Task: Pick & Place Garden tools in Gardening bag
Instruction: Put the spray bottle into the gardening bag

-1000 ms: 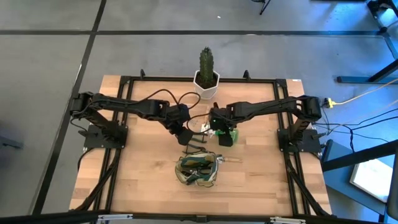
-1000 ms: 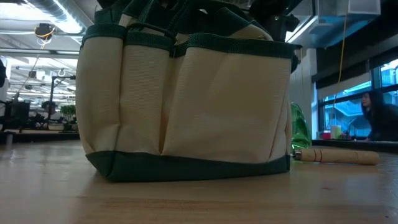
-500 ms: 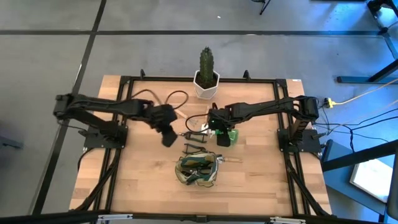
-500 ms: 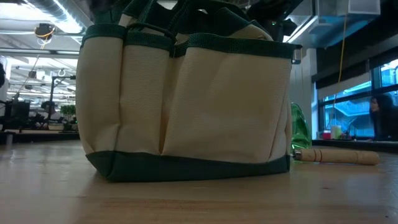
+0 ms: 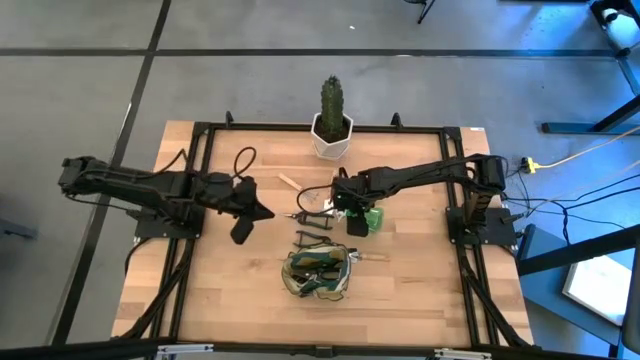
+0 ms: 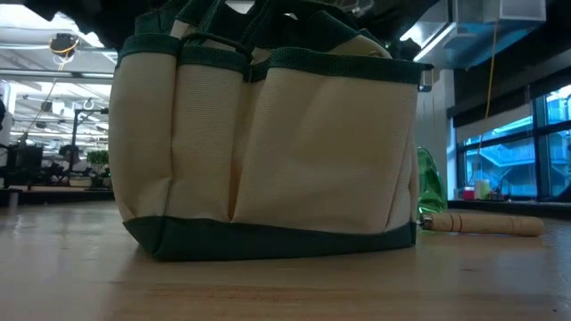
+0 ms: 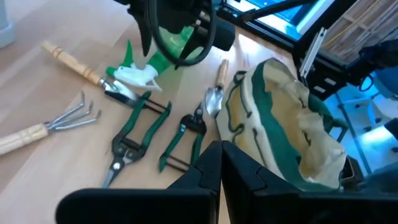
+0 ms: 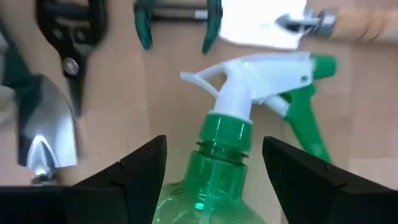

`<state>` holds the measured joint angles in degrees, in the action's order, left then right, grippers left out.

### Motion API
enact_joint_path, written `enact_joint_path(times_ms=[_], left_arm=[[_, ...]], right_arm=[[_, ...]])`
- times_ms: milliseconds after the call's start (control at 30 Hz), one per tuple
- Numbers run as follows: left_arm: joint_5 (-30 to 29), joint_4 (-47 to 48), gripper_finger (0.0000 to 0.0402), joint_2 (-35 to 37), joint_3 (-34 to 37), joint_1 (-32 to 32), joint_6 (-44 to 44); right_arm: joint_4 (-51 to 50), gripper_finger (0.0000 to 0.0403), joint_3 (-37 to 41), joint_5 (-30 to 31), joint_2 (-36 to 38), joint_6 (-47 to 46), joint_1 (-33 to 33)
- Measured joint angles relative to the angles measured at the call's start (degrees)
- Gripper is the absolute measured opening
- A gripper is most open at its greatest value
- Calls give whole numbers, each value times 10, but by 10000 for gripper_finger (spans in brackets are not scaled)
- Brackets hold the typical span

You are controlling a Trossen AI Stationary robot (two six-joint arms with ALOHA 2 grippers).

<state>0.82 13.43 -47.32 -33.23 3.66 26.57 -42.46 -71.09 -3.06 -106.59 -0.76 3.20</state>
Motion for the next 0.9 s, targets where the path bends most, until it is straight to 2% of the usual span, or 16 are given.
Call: enact_joint_path(times_ms=[400, 633, 900], left_arm=[[-8, -28, 3, -1, 0, 5, -3], [-12, -30, 3, -1, 0, 4, -2], [-7, -30, 3, -1, 0, 4, 3]], right_arm=[[-7, 268, 0, 0, -14, 1, 2], [-12, 268, 0, 5, -50, -1, 2], [-14, 260, 0, 9, -52, -39, 2]])
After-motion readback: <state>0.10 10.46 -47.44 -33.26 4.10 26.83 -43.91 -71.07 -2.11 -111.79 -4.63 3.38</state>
